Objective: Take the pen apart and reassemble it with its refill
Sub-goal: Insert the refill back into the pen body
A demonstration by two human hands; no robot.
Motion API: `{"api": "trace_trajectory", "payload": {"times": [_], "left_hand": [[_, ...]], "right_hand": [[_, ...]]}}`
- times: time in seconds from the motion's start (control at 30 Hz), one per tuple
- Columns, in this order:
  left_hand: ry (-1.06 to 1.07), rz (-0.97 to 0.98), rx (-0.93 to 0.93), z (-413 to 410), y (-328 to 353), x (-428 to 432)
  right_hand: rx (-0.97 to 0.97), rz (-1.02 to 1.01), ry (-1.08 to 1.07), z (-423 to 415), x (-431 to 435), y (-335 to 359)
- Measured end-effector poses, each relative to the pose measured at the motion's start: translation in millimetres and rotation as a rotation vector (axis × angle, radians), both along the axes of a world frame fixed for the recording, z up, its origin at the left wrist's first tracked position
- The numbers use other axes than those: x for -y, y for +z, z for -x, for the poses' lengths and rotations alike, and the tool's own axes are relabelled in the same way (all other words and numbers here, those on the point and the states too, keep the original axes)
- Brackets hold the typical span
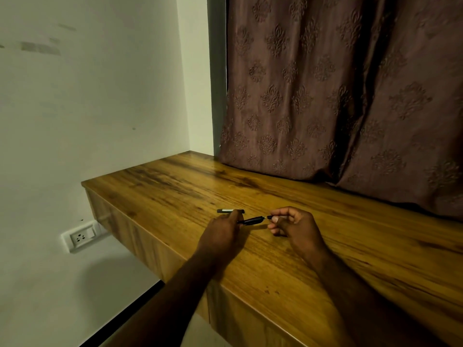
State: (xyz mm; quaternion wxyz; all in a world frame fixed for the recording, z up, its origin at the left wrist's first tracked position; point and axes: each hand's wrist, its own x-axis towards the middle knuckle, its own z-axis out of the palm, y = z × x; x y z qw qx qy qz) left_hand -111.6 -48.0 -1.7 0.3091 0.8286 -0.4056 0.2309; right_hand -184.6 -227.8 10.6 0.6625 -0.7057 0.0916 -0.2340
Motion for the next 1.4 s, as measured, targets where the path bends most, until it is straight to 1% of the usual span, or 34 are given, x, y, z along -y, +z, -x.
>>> {"api": "trace_trajectory", "payload": {"times": [0.27, 0.43, 0.6, 0.73, 0.97, 1.2, 1.4], "left_hand": [[-0.017, 0.012, 0.040, -2, -2, 0], [-0.003, 0.020, 0.001, -1, -2, 0], [-0.013, 0.023, 0.025, -3, -4, 0], [-0.018, 0.019, 0.037, -5, -5, 0], [-0.040, 0.002, 0.040, -4, -4, 0], [-0.063, -0.003, 0.005, 0, -1, -2], [-0.037, -0.003, -0.003, 1, -2, -1]], "right_hand": [[-0.004, 0.001, 0.012, -1, -2, 1], [0.005, 0.024, -0.030, 0, -1, 0], [-0.006, 0.080, -0.018, -1, 0, -2], [-0.026, 0.147, 0.002, -2, -1, -4], [-0.084, 0.160, 0.056, -4, -2, -3], [-0.149, 0.260, 0.037, 0, -6, 0], [-0.105, 0.197, 0.045, 1, -12, 2]]}}
